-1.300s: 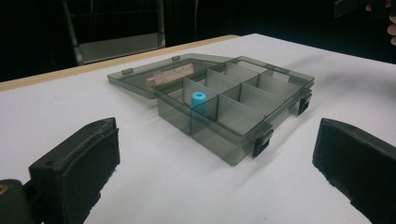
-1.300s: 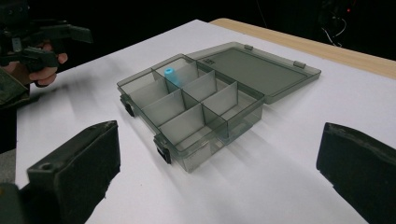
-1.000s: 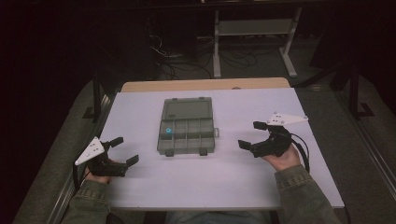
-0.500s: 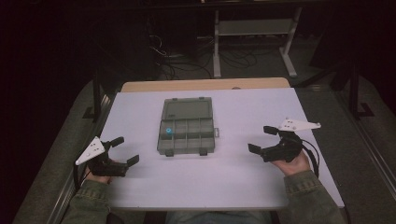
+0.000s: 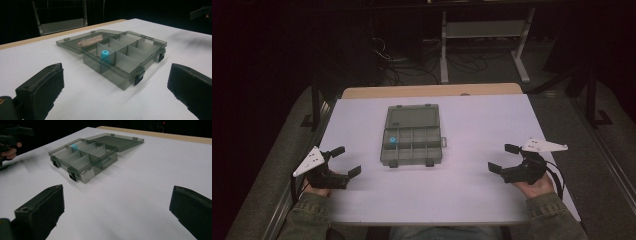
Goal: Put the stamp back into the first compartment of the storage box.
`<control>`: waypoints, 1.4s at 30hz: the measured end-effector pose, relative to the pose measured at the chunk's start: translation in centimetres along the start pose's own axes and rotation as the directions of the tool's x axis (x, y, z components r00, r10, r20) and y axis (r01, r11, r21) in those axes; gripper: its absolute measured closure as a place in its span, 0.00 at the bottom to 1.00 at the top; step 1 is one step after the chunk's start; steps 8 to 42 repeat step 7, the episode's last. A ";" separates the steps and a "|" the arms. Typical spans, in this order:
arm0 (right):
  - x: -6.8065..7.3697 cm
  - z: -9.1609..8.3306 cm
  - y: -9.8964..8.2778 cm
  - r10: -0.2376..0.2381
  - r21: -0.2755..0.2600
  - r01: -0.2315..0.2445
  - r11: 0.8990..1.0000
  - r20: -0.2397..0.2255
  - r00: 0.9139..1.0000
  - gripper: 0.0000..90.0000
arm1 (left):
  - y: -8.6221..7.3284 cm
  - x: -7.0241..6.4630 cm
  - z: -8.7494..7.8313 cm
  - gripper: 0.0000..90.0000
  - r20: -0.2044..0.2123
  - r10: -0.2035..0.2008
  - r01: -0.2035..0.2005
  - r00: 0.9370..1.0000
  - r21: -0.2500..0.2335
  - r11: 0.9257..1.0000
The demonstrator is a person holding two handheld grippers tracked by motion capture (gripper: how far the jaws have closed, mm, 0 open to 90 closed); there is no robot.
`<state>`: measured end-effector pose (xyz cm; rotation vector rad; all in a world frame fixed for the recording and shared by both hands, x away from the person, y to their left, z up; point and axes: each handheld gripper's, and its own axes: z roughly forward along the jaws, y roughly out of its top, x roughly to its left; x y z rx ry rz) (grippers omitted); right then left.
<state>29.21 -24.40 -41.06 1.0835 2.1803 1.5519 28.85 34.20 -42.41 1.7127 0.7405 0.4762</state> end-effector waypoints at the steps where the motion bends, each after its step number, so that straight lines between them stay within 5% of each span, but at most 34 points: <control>1: -0.1 -0.1 -0.1 -0.003 -0.003 0.003 1.000 0.000 1.000 0.00 | 0.0 0.0 0.0 0.00 -0.001 0.001 -0.001 1.000 0.002 1.000; 42: 0.0 -0.3 -0.7 -0.006 -0.016 0.006 1.000 0.010 1.000 0.00 | 0.0 0.0 -0.1 0.00 -0.002 0.006 -0.006 1.000 0.004 1.000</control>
